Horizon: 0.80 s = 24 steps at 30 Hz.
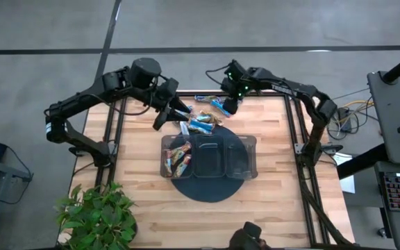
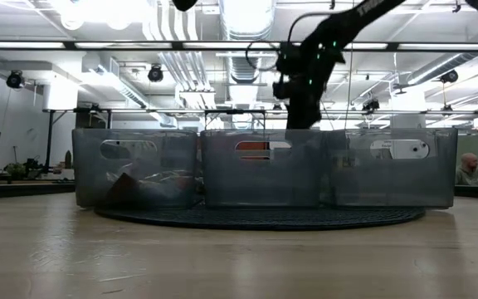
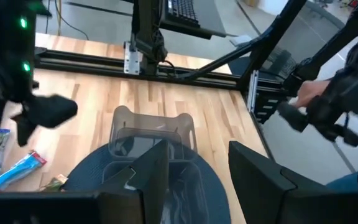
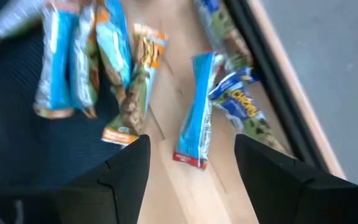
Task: Pick and place Granola Bars by type
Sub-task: Put the red granola bar into the left black bin
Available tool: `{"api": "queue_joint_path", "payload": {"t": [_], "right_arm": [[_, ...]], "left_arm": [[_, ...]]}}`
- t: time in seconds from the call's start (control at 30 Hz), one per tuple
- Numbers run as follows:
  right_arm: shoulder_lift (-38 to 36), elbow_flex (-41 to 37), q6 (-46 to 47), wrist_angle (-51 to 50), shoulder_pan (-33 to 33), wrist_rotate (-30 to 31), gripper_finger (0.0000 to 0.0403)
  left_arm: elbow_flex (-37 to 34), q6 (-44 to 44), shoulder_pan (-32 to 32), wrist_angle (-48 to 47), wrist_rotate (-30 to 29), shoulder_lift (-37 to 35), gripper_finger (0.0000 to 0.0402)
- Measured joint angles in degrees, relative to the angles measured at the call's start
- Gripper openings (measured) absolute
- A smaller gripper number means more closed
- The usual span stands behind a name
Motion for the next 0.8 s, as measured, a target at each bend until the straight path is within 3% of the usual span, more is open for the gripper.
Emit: {"api": "queue_joint_path", "payload": {"t": [0.23,0.5,0.8], "right_arm": [[7.08,-1.10,-2.63,1.05,0.15,-0.89,0.0224],[11.81,1.92,-2.87,1.10,-0.87,-1.21,0.0224],[13.17,4.11,-3.89,1.47,-2.74,-1.17,0.0224]], "left_arm": [[-0.34,3.01,0.00,-0.16,-4.69,-0.28,0.0149],[-0.40,6.08,0.61,-2.10,-19.29,-2.33,0.0149],[-8.87,4.30,4.39,-2.99,-20.79,-7.73,0.0138]]}}
